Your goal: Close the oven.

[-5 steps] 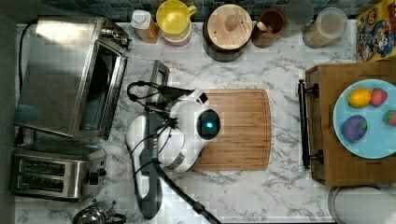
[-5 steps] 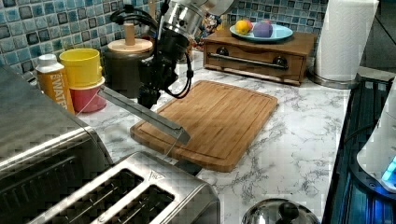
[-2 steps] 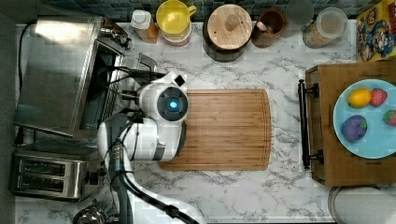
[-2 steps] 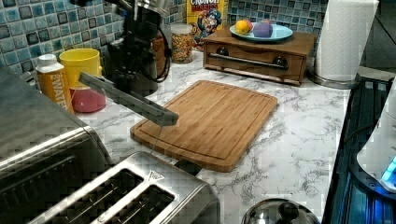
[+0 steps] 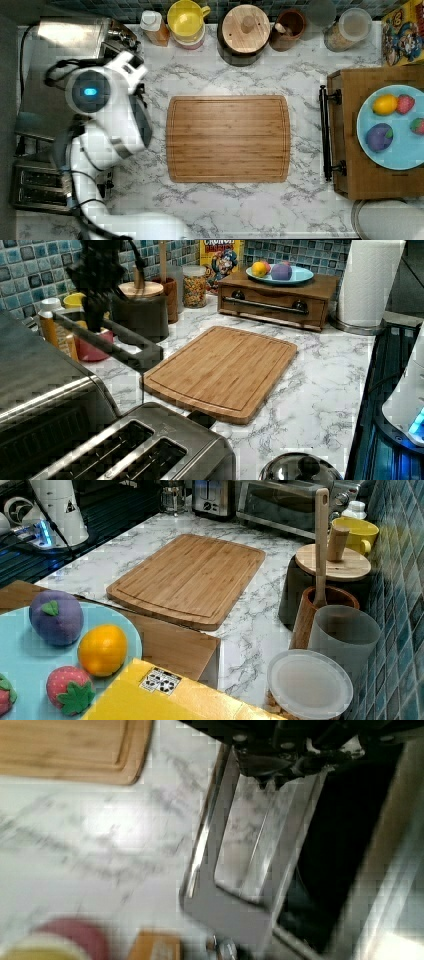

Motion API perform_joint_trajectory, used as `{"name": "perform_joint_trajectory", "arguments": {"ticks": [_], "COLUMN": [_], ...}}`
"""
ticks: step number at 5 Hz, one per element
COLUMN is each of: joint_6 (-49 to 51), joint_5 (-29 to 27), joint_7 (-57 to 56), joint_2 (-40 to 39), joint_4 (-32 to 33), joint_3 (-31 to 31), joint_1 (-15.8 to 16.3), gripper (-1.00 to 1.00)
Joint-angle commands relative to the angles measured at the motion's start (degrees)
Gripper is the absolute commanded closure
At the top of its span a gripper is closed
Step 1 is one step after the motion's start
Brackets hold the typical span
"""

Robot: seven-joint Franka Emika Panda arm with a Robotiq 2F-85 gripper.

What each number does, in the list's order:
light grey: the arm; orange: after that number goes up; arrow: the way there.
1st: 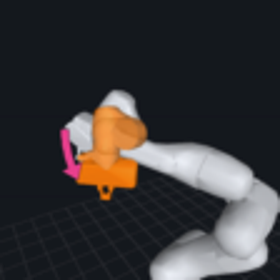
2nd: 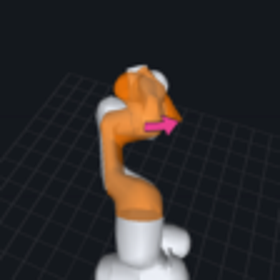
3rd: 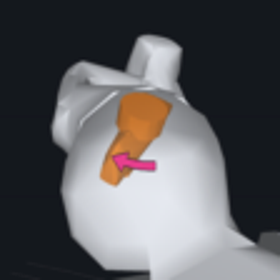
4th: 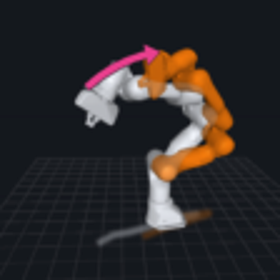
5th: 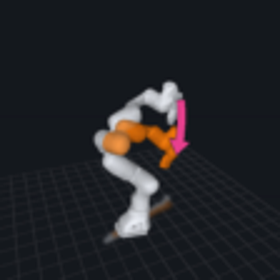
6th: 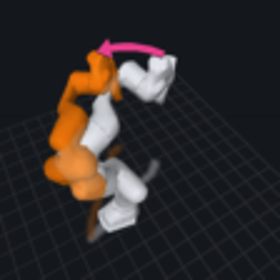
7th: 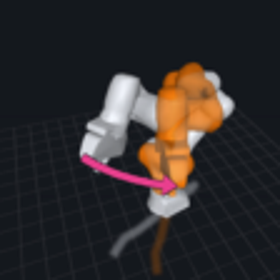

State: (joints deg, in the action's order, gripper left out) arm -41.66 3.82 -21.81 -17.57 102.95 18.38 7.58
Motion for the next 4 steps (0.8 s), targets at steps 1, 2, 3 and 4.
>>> {"name": "perform_joint_trajectory", "arguments": {"ticks": [1,2,3,4], "joint_6": [14.89,17.36,17.35,17.29], "joint_5": [13.78,12.53,12.45,12.12], "joint_7": [19.56,22.41,22.37,22.21], "joint_2": [-4.29,-3.99,-3.97,-3.91], "joint_4": [-25.76,-26.00,-25.99,-25.98], "joint_3": [-0.16,-1.84,-2.00,-2.74], "joint_1": [10.57,8.40,8.52,9.09], "gripper": [1.00,1.00,1.00,1.00]}}
